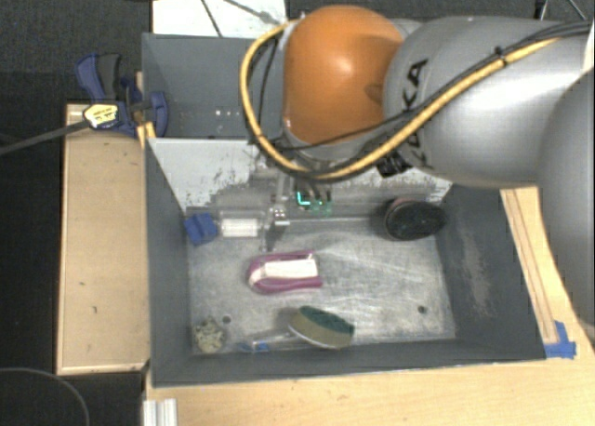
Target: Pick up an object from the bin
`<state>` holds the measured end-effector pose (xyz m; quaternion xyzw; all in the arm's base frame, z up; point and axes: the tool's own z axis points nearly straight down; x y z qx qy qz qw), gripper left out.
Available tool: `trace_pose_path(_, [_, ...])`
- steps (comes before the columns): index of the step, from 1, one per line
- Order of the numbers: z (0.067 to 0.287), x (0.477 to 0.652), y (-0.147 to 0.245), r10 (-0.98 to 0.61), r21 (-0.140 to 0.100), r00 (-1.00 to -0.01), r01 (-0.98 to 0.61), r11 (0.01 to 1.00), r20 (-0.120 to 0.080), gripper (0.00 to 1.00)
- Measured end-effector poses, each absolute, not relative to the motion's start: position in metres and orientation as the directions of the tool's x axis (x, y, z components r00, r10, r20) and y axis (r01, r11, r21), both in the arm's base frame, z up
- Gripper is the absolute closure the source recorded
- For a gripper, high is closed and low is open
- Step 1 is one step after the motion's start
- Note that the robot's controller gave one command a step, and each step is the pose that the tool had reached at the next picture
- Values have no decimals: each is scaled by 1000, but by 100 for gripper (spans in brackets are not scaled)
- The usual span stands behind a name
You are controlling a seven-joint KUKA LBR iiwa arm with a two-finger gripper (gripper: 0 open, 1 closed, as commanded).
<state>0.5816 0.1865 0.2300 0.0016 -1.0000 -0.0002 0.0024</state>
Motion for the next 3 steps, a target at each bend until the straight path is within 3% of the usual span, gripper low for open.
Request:
trace_pose_path(1, [71,557,109,25,4,-1000,25,1000,-9,0])
trace_pose_path(2, [101,544,100,194,2,-981,194,981,-5,0])
trace_pose_path(3, [100,540,117,284,3,-959,284,959,-3,0])
